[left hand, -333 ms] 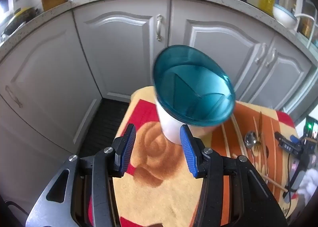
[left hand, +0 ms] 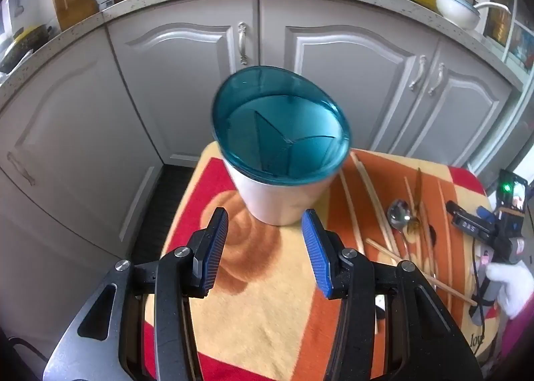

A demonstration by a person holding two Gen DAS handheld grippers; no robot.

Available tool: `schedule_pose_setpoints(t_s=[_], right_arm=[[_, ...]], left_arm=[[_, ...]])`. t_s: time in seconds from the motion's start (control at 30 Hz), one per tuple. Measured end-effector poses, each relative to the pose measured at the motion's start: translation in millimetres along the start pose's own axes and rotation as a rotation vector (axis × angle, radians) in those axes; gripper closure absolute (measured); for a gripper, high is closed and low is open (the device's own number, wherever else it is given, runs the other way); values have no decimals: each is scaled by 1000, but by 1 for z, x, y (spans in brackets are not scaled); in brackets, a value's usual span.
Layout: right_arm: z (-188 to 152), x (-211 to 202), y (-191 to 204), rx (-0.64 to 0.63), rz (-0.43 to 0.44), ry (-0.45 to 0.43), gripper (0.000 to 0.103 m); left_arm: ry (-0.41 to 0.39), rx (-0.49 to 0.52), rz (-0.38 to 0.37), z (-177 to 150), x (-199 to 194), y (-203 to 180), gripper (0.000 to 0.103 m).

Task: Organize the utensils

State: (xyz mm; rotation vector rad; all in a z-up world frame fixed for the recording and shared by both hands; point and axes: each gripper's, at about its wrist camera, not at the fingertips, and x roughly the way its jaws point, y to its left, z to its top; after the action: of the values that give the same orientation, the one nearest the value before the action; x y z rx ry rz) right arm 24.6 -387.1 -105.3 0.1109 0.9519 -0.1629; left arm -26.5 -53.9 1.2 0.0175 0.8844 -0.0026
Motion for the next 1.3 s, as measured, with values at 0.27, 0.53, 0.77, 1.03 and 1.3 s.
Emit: schedule_pose_setpoints(t_s=[0.27,0.53,0.77,1.03,1.3], right_arm=[[4,-1,0,-21,11,83,1],[4,-96,-14,-21,17,13,6],[3,-184,16,-51,61,-93,6],[0,-240,61,-74,97,-175,6],[-1,-264,79,-99,112,-218,6]], left_arm=[[-15,24,-39,-4,-12,-17,58],[-61,48,-100,-4,-37,-34,58],[-126,82,-157,2,-72,-47,58],[-180,86,-181,11,-103,-49,58],[-205,92,-181,15,-116,-49,58]])
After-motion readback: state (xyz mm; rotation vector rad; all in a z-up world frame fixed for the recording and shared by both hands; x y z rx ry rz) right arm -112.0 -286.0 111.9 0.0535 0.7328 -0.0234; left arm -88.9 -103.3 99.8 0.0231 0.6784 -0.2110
